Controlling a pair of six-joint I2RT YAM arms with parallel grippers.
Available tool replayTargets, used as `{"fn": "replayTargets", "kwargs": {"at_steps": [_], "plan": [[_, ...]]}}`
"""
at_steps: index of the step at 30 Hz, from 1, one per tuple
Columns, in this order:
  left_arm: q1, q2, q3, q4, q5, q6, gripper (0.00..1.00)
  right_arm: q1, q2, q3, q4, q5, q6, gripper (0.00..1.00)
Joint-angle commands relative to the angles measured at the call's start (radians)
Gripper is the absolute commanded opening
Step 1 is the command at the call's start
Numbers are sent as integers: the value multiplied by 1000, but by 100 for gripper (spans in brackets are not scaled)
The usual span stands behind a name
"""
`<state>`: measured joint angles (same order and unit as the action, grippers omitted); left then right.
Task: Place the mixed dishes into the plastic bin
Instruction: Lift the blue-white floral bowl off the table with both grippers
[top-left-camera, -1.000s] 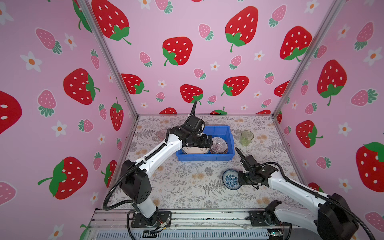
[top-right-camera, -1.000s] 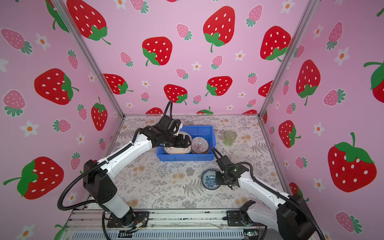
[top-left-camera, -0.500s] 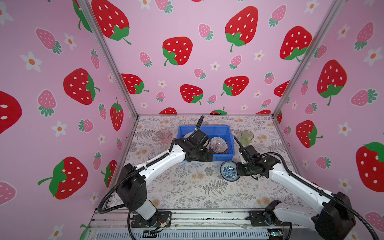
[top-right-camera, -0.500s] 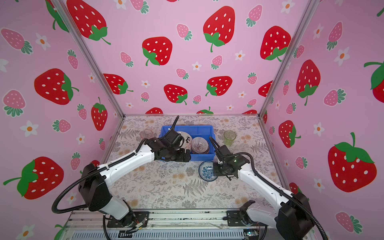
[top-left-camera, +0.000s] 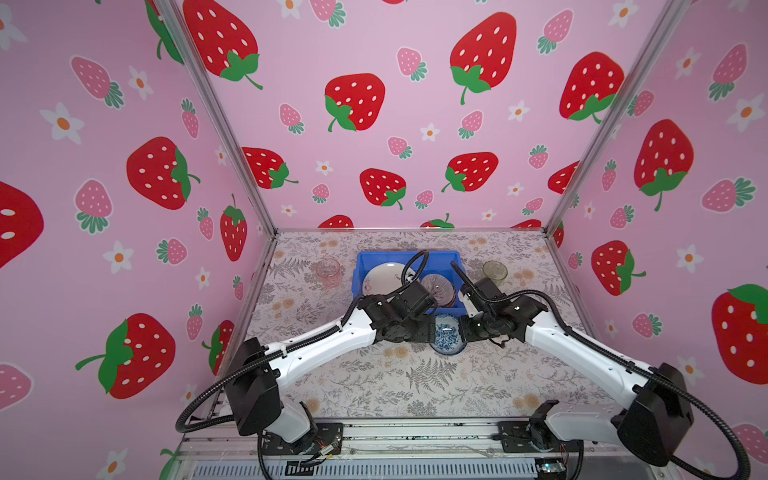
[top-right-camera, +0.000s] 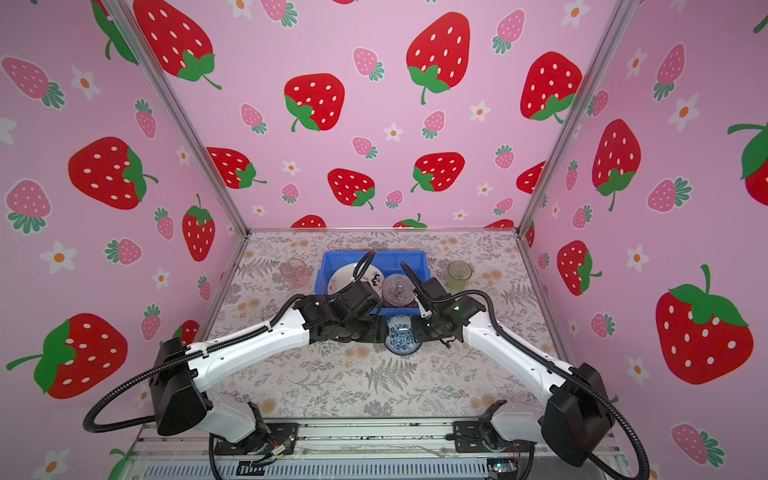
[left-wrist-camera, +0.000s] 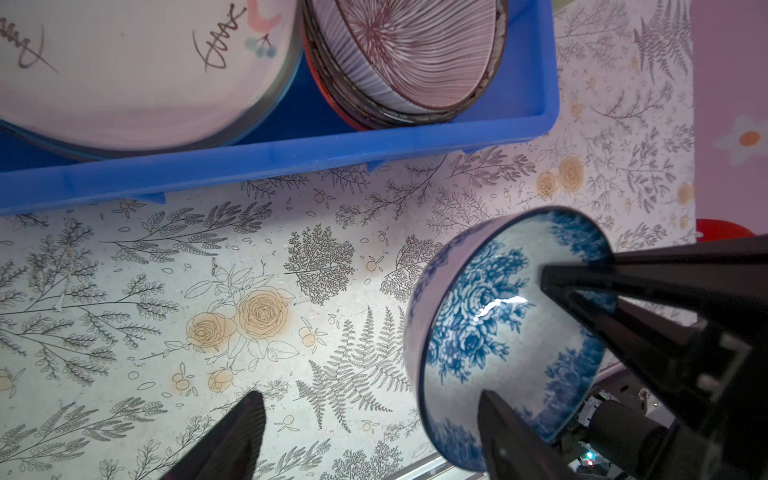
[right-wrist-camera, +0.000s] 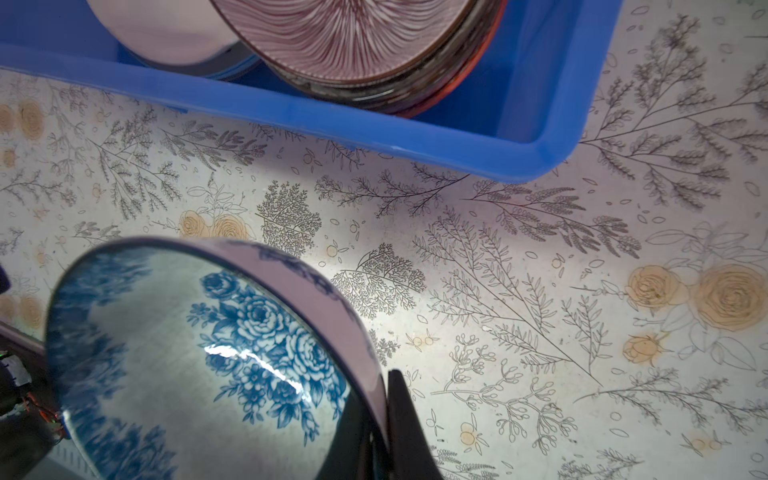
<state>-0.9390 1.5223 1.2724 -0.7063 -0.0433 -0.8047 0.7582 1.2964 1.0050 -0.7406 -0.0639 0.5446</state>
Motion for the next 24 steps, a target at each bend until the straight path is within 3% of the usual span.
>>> {"fn": "replayTargets", "kwargs": {"at_steps": [1,8,14,24], "plan": [[-5,-4,-14,2,-42,-33,78,21,13,57,14,-19,-11,5],[-5,2,-19,8,-46,-33,68,58,42,106,22,-17,-5,5],[-6,8,-18,11,-47,-24,48,79,50,124,24,-16,6,5],[-3,20,-11,4,-50,-5,28,87,40,128,15,-6,17,5]]}}
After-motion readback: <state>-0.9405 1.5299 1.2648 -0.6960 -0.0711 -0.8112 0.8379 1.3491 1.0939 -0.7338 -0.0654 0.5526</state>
